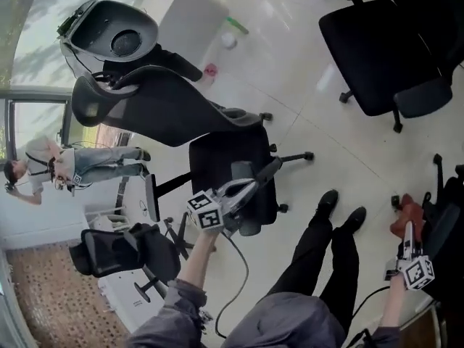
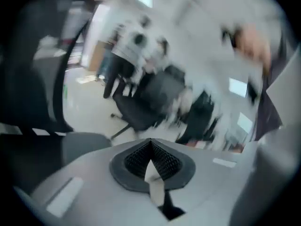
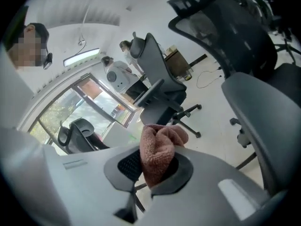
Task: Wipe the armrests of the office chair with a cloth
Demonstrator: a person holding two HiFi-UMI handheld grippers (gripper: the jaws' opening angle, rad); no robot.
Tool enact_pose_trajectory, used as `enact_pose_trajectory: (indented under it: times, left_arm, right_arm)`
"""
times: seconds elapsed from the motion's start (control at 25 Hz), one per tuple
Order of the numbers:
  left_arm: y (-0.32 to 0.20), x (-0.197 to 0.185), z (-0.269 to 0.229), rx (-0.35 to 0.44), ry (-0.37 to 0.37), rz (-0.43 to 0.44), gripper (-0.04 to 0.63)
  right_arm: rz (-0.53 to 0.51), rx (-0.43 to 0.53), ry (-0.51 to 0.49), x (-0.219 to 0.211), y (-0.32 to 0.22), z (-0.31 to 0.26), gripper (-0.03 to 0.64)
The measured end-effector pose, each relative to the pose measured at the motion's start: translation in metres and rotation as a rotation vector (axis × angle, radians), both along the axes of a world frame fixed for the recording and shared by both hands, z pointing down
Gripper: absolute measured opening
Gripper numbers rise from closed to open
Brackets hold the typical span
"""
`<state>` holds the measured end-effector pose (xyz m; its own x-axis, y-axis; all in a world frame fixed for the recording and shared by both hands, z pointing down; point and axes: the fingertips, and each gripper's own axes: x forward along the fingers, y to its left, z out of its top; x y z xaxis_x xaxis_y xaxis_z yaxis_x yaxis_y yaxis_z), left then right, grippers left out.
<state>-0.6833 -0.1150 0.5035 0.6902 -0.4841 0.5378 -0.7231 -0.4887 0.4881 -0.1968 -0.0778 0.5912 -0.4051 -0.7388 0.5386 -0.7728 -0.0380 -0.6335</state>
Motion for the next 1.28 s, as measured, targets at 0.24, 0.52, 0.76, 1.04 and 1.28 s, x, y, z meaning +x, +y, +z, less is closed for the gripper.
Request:
enact_pose_trajectory:
  times: [0.24, 0.52, 0.76, 1.04, 1.28]
  left_arm:
    - [0.023, -0.005, -0.030, -0.209, 0.489, -0.004, 0.014]
    - [0.068, 0.063, -0.009, -0.318, 0.493, 0.071, 0.014]
    - [0.108, 0.054, -0.003, -0.472, 0.547, 0.146, 0.015]
    - [0.114, 0.208, -0.041, -0.074, 0.023, 0.554, 0.015]
    - [0.071, 0.334, -0.055, 0.244, 0.201, 0.699, 0.015]
  right_arm:
    - [-0.066, -0.049, 0.013, -0.041, -0.016, 0.006, 0.018]
    - [-0.033, -0.007, -0.011, -0.055, -0.001, 0.017, 0.018]
    - [0.102, 0.011, 0.011, -0.059, -0.018, 0.017, 0.018]
    - [0.513, -0.047, 0.131, 0.038, -0.004, 0.076, 0.018]
    - [0.784, -0.113, 0.317, 0.077, 0.004, 0.106, 0.018]
